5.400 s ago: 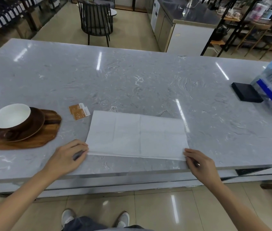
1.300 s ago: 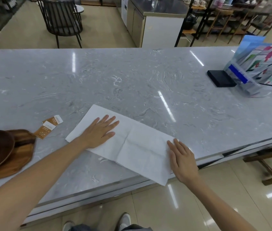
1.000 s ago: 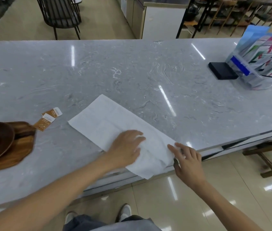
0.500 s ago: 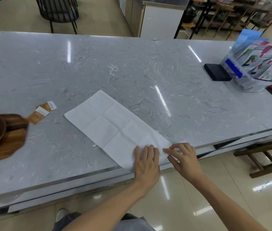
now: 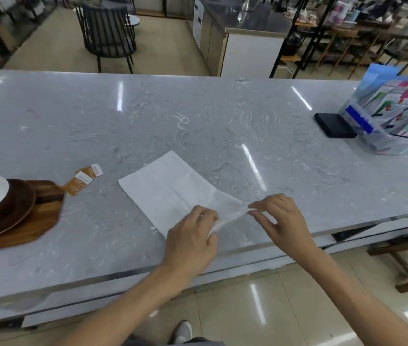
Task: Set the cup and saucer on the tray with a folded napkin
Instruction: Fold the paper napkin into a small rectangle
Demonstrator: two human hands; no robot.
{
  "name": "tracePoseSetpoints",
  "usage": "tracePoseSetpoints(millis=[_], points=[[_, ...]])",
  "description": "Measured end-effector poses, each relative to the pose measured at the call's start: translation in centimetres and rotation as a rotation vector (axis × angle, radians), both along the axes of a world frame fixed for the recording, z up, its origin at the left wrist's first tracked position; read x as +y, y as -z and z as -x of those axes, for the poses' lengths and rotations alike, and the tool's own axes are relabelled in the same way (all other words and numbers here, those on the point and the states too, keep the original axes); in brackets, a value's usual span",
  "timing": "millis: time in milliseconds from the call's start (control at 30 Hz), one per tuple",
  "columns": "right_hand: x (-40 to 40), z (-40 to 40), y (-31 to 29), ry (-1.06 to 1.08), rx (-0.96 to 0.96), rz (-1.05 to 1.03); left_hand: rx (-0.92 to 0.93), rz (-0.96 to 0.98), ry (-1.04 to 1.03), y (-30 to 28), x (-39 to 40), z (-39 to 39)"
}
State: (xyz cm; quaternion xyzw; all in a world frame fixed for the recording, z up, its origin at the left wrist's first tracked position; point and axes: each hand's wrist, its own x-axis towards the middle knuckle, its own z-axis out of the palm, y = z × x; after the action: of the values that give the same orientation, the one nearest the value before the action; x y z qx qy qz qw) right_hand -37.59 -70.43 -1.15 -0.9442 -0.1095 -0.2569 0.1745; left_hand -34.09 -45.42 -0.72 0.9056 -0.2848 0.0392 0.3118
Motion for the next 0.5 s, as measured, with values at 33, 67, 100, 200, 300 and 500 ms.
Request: tracePoseSetpoints(millis=[33, 67, 100, 200, 300, 500], points=[[0.1, -0.7, -0.7, -0.005, -0.005, -0.045, -0.012, 0.013, -0.036, -1.0, 1.4, -1.1], [0.2, -1.5, -1.5, -0.006, -0.008, -0.092, -0.027, 0.023, -0.072, -1.9, 2.8, -2.3], [0.3, -2.3, -2.3, -0.006, -0.009, -0.131, -0.033, 0.046, -0.097, -2.8, 4.1, -3.7], [0.8, -4.8, -4.7, -0.029, 0.002, -0.216, 0.103, 0.226, -0.093, -5.4, 7.5, -7.5], [2.0, -7.6, -7.0, -0.035, 0.057, -0.325, 0.143, 0.308, -0.077, -7.3, 9.7, -11.1], [3.9, -13.1, -11.5, -0.012, 0.106, -0.581, 0.229, 0.474, -0.093, -10.5, 11.6, -17.7]])
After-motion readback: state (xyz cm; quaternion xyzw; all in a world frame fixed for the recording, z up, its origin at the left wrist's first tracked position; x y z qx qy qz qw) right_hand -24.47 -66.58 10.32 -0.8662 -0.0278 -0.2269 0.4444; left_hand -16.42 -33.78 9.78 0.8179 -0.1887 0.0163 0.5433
